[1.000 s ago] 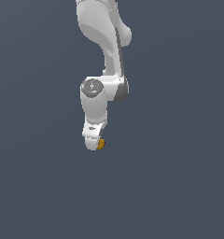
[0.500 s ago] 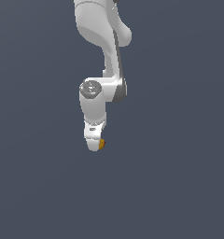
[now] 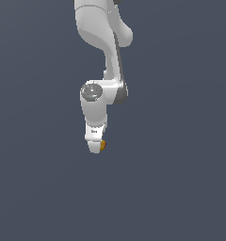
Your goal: Pick up the object and move it to a goal position.
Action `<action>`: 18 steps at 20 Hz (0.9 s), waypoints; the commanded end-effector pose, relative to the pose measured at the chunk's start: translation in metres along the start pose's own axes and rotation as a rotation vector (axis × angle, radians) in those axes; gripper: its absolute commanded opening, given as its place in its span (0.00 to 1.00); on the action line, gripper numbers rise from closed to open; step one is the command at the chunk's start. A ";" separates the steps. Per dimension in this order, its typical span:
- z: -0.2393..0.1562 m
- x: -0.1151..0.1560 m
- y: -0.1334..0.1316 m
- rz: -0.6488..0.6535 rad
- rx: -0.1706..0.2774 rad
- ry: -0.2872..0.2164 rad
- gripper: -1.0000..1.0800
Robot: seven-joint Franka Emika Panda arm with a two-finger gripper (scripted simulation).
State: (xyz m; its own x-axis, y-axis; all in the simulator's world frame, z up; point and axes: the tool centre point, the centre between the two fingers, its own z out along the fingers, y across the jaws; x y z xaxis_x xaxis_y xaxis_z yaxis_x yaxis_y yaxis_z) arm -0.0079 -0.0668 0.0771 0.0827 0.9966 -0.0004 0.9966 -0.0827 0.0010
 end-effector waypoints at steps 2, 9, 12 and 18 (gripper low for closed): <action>0.016 0.000 -0.001 -0.002 0.001 0.000 0.96; 0.041 0.000 -0.001 -0.004 0.001 0.000 0.96; 0.042 0.000 0.000 -0.004 0.001 0.000 0.00; 0.042 0.000 0.000 -0.004 0.001 0.000 0.00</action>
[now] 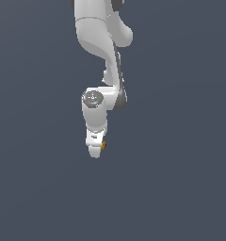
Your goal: Pick up the object and move it to a goal position.
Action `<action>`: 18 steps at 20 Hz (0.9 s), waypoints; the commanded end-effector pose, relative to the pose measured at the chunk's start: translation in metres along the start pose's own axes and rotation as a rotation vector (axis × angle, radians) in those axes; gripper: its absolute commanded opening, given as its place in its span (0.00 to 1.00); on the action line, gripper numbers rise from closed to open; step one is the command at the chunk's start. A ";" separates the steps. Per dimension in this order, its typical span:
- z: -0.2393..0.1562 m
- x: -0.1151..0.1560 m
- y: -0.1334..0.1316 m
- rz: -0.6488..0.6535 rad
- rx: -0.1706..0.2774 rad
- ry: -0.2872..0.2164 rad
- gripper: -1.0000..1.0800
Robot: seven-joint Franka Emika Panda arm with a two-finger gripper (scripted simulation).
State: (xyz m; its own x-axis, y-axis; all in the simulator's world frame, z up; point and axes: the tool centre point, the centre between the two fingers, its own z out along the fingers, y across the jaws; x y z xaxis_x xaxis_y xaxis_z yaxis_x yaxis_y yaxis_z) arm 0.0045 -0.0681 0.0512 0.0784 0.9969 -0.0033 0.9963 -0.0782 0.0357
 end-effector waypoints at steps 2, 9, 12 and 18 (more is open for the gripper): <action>0.016 0.000 -0.013 0.001 0.036 0.003 0.00; 0.008 0.002 -0.014 0.000 0.034 0.003 0.00; -0.002 0.003 -0.015 0.000 0.034 0.003 0.00; -0.036 0.009 -0.021 -0.001 0.034 0.001 0.00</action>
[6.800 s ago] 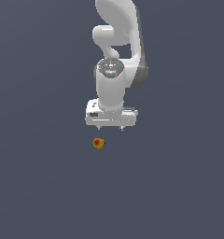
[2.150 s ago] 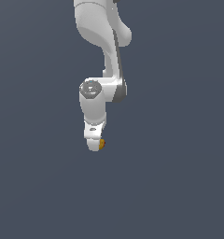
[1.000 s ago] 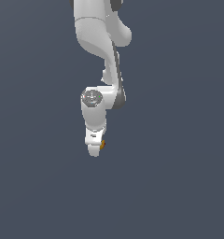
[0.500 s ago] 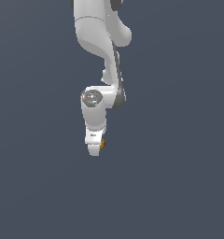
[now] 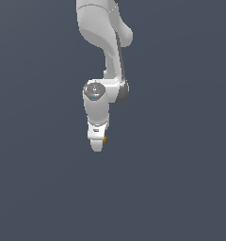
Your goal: Pick up the object and move it to a goal position.
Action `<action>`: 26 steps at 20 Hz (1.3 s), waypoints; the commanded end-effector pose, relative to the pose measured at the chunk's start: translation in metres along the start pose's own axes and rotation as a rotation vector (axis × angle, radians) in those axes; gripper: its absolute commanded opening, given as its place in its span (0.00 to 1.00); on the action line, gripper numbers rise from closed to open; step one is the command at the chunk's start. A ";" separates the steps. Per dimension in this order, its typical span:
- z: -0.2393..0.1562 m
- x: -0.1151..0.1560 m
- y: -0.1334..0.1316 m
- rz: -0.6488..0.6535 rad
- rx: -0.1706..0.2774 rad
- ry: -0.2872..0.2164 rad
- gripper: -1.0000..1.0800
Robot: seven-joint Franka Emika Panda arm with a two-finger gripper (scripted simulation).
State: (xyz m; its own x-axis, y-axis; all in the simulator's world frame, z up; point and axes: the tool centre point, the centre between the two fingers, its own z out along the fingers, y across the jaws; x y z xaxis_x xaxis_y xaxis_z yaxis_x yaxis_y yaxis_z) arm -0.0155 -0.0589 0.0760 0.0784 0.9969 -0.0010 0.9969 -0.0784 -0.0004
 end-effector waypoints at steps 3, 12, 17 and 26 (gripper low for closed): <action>-0.036 0.006 -0.006 -0.001 -0.002 -0.001 0.00; -0.123 0.022 -0.021 -0.002 0.000 0.000 0.00; -0.157 0.028 -0.026 -0.001 0.000 0.001 0.00; -0.182 0.032 -0.028 -0.001 0.000 0.002 0.00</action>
